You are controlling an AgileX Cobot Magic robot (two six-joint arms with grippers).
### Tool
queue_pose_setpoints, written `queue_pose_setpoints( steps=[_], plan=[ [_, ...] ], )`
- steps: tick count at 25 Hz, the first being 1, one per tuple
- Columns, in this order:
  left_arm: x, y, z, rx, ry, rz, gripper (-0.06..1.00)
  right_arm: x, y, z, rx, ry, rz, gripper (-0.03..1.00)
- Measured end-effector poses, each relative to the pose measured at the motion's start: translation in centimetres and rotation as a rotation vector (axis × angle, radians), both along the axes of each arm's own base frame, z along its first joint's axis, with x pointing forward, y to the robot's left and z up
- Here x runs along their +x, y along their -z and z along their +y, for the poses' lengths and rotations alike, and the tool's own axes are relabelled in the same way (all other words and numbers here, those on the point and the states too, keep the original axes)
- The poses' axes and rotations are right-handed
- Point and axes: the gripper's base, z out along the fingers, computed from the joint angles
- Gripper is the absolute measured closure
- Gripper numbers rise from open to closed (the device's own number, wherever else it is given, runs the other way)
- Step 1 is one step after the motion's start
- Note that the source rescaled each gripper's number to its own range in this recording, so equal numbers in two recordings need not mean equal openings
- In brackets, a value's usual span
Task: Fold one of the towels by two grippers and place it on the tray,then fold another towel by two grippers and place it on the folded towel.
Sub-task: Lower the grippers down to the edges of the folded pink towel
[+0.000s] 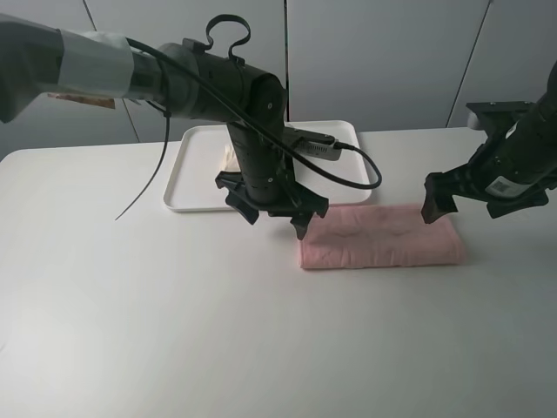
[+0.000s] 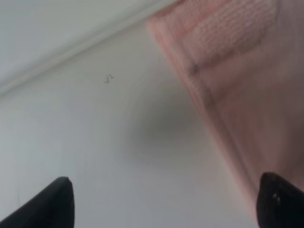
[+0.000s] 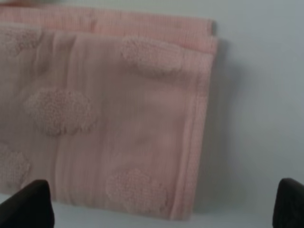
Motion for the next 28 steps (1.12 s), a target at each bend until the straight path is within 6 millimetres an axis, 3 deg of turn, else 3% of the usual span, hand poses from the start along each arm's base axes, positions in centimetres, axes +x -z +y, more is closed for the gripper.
queue_pose_setpoints(
  steps=[7, 20, 28],
  plan=[
    [1.0, -1.0, -1.0, -0.067, -0.063, -0.029, -0.04, 0.5, 0.3, 0.0, -0.009, -0.004, 0.028, -0.03],
    [0.6, 3.1, -1.2, -0.016, -0.162, 0.097, -0.04, 3.2, 1.0, -0.3, -0.081, -0.024, 0.104, -0.03],
    [0.7, 3.1, -1.2, -0.015, -0.180, 0.099, -0.04, 3.2, 2.5, -0.5, -0.115, -0.031, 0.161, -0.03]
  ],
)
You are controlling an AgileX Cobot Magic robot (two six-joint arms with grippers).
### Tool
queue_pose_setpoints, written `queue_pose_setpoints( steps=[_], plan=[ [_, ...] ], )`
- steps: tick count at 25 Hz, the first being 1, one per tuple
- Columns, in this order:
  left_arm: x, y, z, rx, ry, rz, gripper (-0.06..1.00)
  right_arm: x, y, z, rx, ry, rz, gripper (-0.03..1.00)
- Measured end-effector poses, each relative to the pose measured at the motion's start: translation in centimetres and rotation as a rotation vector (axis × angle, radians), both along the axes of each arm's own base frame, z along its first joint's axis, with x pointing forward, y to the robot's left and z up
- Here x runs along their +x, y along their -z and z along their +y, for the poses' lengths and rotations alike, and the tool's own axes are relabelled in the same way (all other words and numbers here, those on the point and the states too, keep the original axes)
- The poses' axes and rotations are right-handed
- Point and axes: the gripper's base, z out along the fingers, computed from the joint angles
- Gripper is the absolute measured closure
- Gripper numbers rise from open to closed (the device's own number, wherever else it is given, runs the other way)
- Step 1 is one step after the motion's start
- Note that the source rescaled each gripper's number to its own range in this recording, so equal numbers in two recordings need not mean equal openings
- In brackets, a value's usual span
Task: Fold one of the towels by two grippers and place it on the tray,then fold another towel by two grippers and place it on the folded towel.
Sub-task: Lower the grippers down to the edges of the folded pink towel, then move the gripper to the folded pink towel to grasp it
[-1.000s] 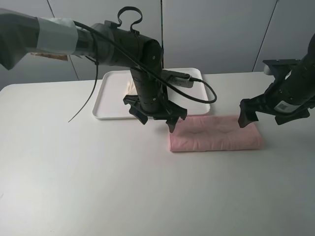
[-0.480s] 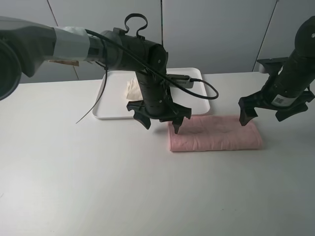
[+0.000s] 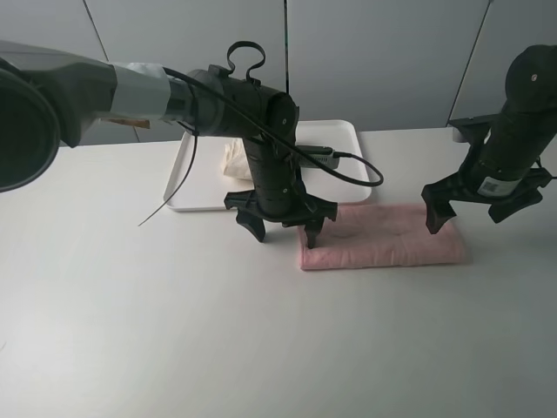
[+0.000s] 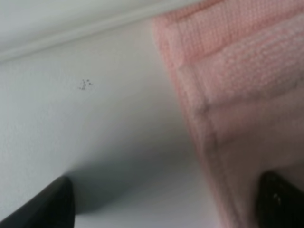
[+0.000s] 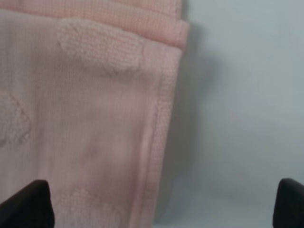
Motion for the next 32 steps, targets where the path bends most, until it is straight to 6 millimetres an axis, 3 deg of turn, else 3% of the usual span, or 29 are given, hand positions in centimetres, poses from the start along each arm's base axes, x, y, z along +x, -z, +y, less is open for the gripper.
queue_pose_setpoints(
  steps=[11, 18, 32],
  plan=[
    [0.0, 0.0, 0.0, 0.004, -0.001, 0.002, -0.04, 0.6, 2.8, -0.1, -0.023, 0.005, 0.066, -0.03],
    [0.0, 0.0, 0.1, 0.010, -0.001, -0.004, -0.04, 1.3, 3.5, 0.0, -0.024, 0.009, 0.070, 0.18],
    [0.1, 0.0, 0.1, 0.011, 0.021, -0.009, -0.04, 1.5, 3.9, 0.2, 0.001, 0.032, 0.083, 0.20]
  ],
)
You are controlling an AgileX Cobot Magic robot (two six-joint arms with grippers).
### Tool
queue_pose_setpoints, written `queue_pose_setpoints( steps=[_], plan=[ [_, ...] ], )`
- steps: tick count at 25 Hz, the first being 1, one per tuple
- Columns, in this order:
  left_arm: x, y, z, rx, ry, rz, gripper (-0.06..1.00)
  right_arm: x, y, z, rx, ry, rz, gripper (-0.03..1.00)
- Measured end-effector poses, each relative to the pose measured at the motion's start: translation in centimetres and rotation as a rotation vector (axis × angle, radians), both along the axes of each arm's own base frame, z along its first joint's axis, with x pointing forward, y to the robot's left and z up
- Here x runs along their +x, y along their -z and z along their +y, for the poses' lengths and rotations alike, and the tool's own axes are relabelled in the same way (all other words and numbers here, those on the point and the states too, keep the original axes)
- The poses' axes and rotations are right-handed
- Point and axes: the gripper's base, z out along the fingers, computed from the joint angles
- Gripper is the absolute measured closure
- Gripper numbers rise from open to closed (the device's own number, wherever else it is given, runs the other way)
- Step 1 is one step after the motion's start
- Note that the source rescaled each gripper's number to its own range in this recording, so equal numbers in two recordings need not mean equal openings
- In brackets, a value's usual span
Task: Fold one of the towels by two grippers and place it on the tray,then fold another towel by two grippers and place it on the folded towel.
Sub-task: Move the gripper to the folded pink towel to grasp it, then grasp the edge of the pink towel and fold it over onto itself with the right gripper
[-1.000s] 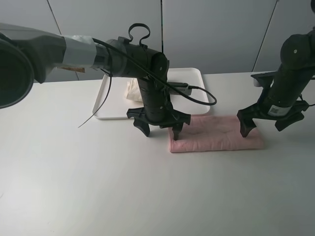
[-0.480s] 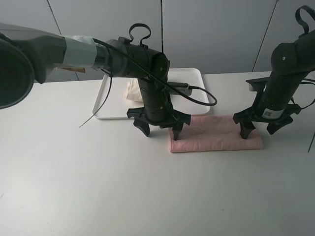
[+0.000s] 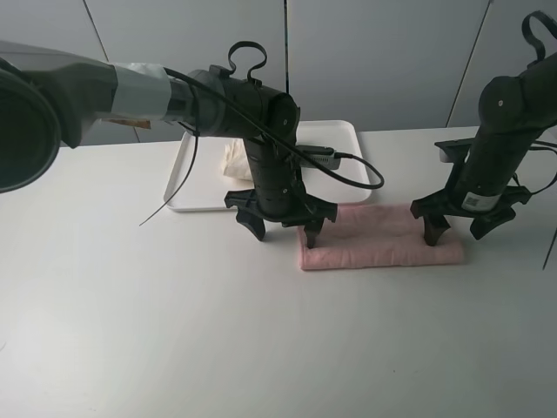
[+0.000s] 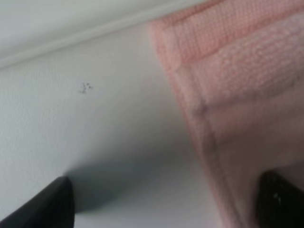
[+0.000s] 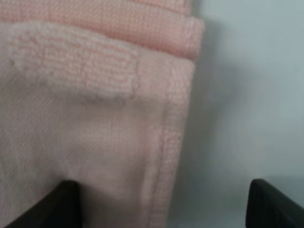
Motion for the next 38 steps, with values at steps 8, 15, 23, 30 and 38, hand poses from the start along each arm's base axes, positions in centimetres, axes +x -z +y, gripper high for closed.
queue_pose_setpoints(
  steps=[8, 15, 23, 30, 38],
  plan=[
    [0.00, 0.00, 0.00, 0.000, 0.000, 0.000, -0.04, -0.01, 0.57, 0.13, 0.020, 0.017, 0.021, 0.28],
    [0.00, 0.00, 0.00, 0.000, 0.000, 0.000, -0.04, 0.02, 0.83, 0.23, 0.029, 0.027, 0.035, 0.37],
    [0.00, 0.00, 0.00, 0.000, 0.000, 0.000, -0.04, -0.08, 0.90, 0.90, 0.068, 0.035, 0.045, 0.80],
    [0.00, 0.00, 0.00, 0.001, 0.015, -0.002, -0.04, -0.07, 0.88, 0.94, 0.072, 0.015, 0.048, 0.91],
    [-0.16, 0.00, 0.21, 0.026, 0.023, 0.017, -0.04, -0.20, 0.64, 0.96, 0.075, 0.013, 0.058, 0.91]
  ],
)
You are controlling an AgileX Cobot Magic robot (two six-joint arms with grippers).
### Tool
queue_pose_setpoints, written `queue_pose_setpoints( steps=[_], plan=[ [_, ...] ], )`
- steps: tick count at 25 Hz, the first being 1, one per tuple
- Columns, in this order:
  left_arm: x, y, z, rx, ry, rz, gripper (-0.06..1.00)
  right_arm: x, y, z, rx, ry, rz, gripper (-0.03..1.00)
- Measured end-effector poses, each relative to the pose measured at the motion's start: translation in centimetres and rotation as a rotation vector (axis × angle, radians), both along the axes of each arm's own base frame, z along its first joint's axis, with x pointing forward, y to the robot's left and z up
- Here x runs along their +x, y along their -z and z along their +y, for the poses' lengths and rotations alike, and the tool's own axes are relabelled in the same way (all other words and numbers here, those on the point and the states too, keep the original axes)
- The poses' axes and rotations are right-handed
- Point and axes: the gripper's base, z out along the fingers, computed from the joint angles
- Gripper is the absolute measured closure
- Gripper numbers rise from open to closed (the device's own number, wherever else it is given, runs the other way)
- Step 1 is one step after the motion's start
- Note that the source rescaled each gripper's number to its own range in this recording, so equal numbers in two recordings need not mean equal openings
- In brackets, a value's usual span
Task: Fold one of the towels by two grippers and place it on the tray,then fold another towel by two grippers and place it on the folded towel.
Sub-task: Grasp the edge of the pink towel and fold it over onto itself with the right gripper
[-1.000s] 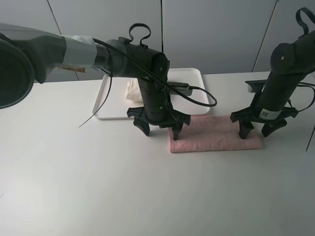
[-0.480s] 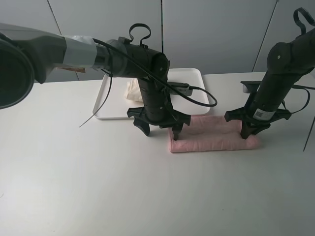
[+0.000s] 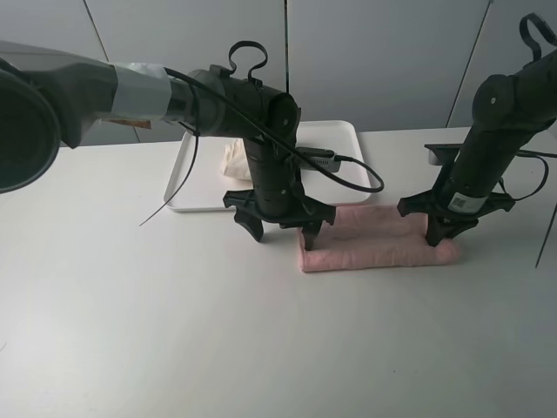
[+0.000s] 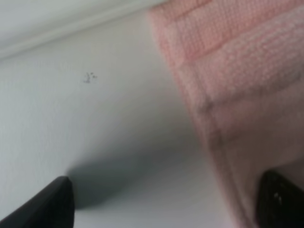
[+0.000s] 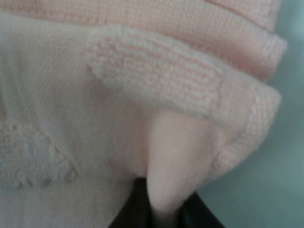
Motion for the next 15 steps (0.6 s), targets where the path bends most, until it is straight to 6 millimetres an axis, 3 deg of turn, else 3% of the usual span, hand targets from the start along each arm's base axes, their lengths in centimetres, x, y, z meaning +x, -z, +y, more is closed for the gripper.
queue_pose_setpoints(
  steps=[7, 15],
  plan=[
    [-0.3, 0.0, 0.1, 0.019, 0.014, 0.030, -0.04, -1.3, -1.1, -0.1, -0.006, -0.008, 0.085, 0.91],
    [-1.1, 0.0, -0.3, 0.046, 0.046, 0.051, -0.04, -1.8, -4.9, 0.2, 0.046, -0.022, 0.020, 0.91]
  ],
)
